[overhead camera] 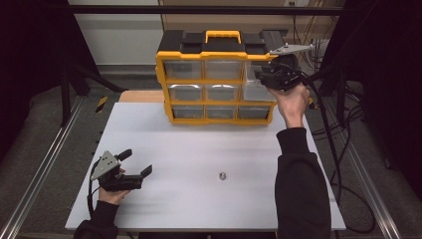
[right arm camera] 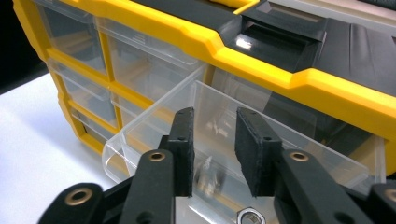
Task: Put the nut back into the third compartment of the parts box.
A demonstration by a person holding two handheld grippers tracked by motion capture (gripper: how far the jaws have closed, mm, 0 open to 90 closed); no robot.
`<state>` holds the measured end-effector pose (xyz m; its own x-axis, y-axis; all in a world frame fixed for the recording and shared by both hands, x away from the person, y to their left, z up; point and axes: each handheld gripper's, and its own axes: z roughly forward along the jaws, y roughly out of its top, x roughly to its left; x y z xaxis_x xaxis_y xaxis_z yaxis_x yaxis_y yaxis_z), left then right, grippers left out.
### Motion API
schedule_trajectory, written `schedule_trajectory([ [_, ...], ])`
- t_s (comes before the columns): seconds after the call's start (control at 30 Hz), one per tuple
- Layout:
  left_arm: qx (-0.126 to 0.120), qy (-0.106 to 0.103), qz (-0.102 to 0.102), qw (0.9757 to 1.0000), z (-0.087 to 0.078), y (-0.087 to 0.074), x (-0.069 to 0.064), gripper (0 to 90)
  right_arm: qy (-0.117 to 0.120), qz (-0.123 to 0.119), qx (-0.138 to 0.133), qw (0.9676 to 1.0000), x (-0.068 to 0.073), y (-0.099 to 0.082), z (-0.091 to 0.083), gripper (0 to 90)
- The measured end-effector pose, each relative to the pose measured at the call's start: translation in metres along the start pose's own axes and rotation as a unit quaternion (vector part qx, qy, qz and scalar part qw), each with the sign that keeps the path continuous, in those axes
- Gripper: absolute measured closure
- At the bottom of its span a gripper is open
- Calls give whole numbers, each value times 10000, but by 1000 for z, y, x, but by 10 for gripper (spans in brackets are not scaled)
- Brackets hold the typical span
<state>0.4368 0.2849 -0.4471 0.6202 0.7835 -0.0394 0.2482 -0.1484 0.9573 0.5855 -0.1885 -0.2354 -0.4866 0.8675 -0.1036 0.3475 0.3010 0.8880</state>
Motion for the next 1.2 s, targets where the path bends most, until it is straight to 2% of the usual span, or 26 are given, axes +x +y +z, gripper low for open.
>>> schedule_trajectory([
  [0.1,-12,-4,-4,10000,0,0,0,16,-53,-6,-52,10000,0,0,-2,646],
  [0.23,-15,5,-10,10000,0,0,0,16,-16,-15,-293,9996,0,0,-10,597],
  [0.47,-2,10,-3,10000,0,0,0,16,101,-27,-916,9957,5,-7,-36,430],
  [0.57,-7,14,7,10000,0,0,0,16,132,-57,-1064,9942,10,-12,-45,366],
  [0.67,-24,14,6,10000,-1,0,0,16,186,4,-1233,9922,17,-22,-56,246],
  [0.83,-34,20,-1,10000,-1,0,0,15,235,62,-1355,9905,29,-41,-64,124],
  [0.9,-27,24,-2,10000,-1,0,0,15,340,127,-1372,9899,33,-50,-65,88],
  [1.2,-25,28,-9,10000,0,0,0,15,597,360,-1318,9888,50,-94,-60,34],
])
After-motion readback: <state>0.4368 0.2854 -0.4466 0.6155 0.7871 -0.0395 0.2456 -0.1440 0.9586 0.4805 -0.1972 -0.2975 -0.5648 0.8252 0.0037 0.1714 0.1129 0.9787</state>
